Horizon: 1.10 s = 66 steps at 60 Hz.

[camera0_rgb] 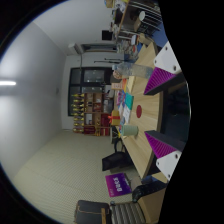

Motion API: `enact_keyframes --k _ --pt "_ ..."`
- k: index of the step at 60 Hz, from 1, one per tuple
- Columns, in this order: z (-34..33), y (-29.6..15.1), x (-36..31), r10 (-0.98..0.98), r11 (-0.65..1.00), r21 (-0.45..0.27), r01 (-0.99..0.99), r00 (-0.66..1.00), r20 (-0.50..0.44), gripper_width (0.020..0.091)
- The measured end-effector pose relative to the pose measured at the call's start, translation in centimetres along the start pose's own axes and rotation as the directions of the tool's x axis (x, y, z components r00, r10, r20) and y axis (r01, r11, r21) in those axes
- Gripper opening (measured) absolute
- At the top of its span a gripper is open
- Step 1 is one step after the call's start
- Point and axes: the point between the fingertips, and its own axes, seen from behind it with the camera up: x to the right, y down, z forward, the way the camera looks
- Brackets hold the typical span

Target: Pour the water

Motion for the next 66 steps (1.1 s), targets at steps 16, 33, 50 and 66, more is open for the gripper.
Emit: enact_keyframes --k 16,33,50,66 --pt "4.3 -0.3 -0.4 -0.018 0.998 0.067 0.017 1.0 0.009 0.082" --pt "9.6 -0.7 12.0 -0.048 0.992 0.11 0.064 0.989 -0.142 0.0822" --pt "19.1 -0.5 20.4 -0.016 0.993 0.11 0.043 0.972 -0.235 0.0825" --pt "26.6 0.5 22.0 -0.03 0.995 0.081 0.052 0.968 -0.25 0.0825"
